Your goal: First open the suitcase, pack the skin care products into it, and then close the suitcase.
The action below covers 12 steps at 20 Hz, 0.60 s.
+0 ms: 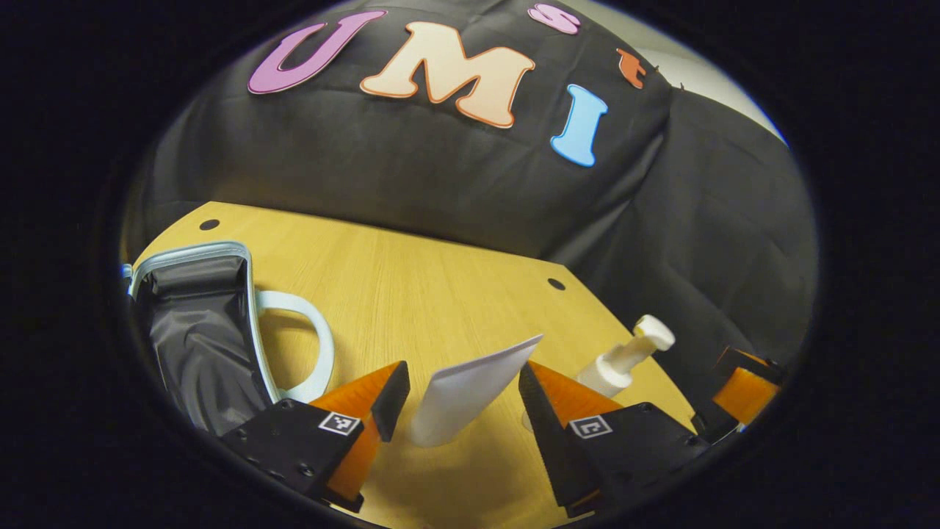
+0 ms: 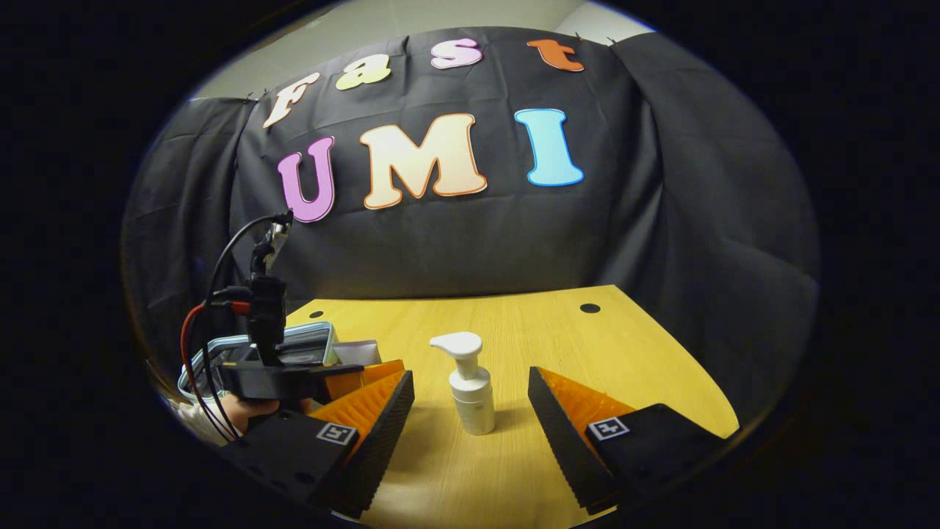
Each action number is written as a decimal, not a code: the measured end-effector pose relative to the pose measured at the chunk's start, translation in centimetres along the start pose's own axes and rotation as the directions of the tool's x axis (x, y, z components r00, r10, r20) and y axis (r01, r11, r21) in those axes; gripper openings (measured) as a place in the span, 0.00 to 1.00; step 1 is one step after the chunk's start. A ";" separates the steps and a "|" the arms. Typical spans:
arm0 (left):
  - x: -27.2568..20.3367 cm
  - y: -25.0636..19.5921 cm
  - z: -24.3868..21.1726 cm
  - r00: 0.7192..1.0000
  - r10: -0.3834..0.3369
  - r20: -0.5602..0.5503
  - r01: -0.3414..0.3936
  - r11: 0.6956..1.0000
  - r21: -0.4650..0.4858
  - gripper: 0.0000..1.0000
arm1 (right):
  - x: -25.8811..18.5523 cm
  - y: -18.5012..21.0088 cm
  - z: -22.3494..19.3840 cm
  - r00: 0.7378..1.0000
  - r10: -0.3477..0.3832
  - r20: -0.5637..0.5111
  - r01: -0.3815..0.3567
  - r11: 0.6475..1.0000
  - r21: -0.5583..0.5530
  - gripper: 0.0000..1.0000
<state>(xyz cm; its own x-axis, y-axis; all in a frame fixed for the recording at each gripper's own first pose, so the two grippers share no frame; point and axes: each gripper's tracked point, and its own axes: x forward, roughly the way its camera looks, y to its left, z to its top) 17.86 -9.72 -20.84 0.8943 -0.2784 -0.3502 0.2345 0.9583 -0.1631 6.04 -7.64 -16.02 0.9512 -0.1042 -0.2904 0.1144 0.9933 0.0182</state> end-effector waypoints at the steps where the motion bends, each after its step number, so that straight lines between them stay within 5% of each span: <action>1: 0.2 0.2 -0.7 1.000 0.004 -0.019 -0.005 1.000 -0.010 0.80 | 0.5 -0.2 -0.3 1.000 0.002 -0.003 -0.002 1.000 -0.004 0.98; 3: 0.9 0.6 -1.4 0.999 0.023 -0.026 -0.023 1.000 -0.005 0.70 | 1.6 -0.3 -1.1 1.000 0.013 -0.019 -0.014 1.000 -0.017 0.98; 4: 1.1 0.9 -1.5 1.000 0.024 -0.019 -0.024 1.000 0.006 0.54 | 2.2 -0.3 -1.7 0.999 0.018 -0.032 -0.019 0.999 -0.027 0.98; 7: 1.2 1.0 -1.2 1.000 0.013 -0.012 -0.014 1.000 -0.003 0.36 | 4.1 -0.5 -3.7 0.996 0.031 -0.086 -0.036 0.998 -0.049 0.98; 12: -1.2 0.2 2.0 1.000 -0.025 0.007 0.026 0.998 -0.064 0.34 | 7.6 -0.8 -5.7 0.991 0.047 -0.125 -0.053 0.998 -0.043 0.96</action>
<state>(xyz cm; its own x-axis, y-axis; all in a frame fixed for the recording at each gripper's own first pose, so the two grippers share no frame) 17.58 -9.01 -18.58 0.8906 -0.3021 -0.3399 0.2323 0.9448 -0.2311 11.55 -8.91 -23.73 0.9121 -0.0500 -0.4069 0.0515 0.9986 -0.0072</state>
